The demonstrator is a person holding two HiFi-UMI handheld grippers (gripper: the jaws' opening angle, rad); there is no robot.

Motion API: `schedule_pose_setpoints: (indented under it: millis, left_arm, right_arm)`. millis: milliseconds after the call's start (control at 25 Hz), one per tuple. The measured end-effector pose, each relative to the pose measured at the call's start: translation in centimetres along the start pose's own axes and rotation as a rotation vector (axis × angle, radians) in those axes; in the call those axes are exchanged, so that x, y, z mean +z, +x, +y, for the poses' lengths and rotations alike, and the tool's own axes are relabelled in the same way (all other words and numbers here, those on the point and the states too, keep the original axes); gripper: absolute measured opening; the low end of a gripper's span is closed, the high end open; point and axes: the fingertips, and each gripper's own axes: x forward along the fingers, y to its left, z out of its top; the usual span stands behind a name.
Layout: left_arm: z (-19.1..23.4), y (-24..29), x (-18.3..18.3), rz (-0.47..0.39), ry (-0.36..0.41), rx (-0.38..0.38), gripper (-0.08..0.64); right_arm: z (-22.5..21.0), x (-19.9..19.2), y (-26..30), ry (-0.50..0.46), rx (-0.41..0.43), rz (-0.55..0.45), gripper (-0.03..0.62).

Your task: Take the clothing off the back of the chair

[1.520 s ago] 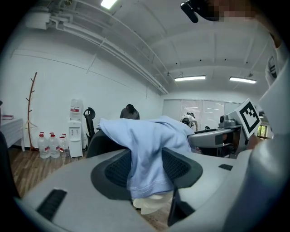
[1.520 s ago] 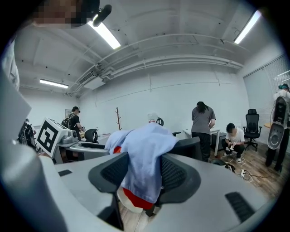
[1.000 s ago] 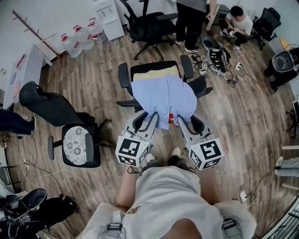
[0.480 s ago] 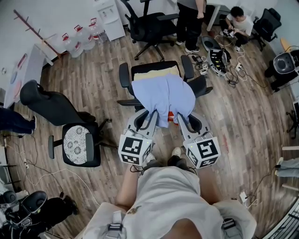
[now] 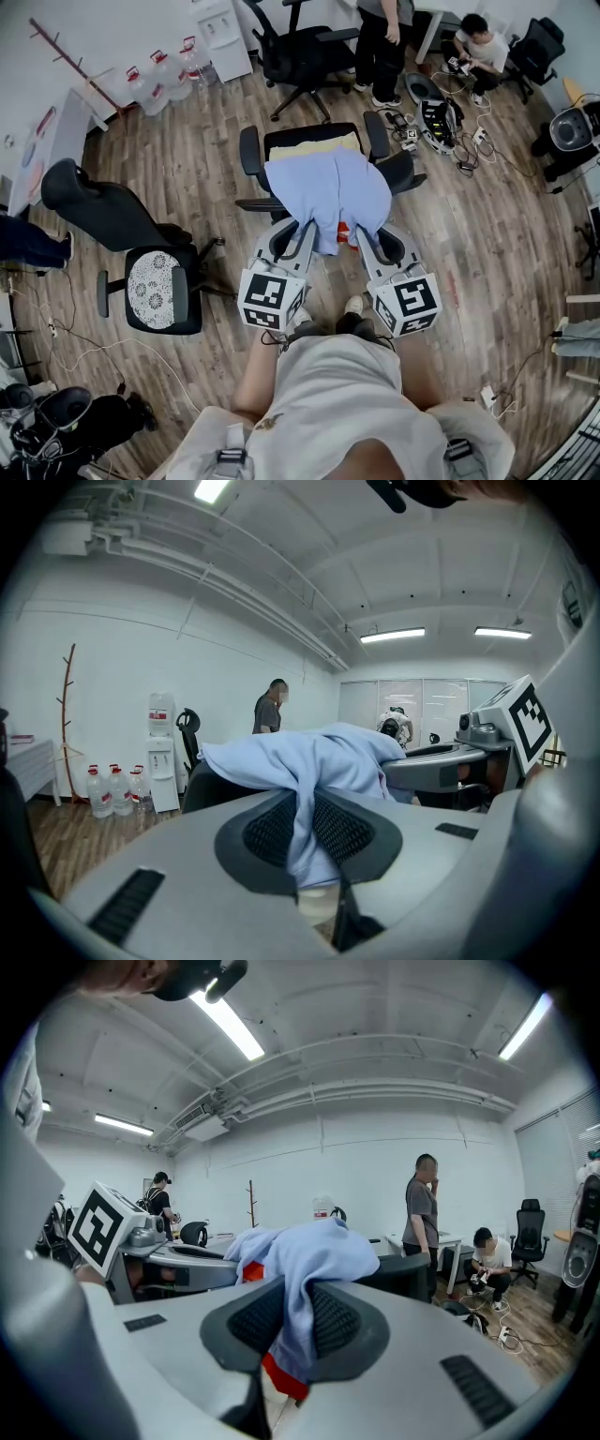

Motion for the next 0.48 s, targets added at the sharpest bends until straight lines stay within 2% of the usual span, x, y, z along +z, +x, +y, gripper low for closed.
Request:
schedule_pose_setpoints:
  millis: [480]
  left_arm:
    - [-0.41, -0.52, 0.19, -0.01, 0.016, -0.006, 0.067]
  right_arm:
    - [0.33, 0.25, -0.54, -0.008, 0.0, -0.01, 0.067]
